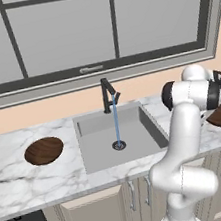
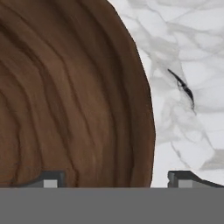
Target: Rinse each bowl for a few seconds and place them down in the sink or on the counter.
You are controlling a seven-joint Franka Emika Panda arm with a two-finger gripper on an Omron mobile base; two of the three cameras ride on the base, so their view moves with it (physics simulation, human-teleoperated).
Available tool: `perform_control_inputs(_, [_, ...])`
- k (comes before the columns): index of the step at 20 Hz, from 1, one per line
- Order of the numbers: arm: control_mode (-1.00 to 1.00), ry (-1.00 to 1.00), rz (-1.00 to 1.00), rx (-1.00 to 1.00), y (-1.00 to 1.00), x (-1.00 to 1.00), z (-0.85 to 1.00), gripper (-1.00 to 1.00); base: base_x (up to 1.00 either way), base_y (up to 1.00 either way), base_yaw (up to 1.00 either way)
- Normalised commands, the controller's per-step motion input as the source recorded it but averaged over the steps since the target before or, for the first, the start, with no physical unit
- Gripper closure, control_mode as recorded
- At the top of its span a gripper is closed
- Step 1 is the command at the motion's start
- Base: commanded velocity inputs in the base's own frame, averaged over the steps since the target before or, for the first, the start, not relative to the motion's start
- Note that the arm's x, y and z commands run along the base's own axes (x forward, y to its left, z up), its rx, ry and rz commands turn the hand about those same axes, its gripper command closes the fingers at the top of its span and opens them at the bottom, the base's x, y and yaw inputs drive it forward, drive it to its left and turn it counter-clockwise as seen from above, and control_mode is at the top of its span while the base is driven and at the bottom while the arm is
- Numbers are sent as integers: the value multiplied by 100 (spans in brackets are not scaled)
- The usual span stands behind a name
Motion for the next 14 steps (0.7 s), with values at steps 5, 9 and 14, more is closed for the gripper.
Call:
perform_control_inputs(5, [-100,0,0,8,-27,-5,-17,100,0,0,0])
perform_control_inputs(9, [-100,0,0,10,-25,-18,-8,100,0,0,0])
perform_control_inputs(14, [-100,-3,1,11,-9,-23,25,100,0,0,0])
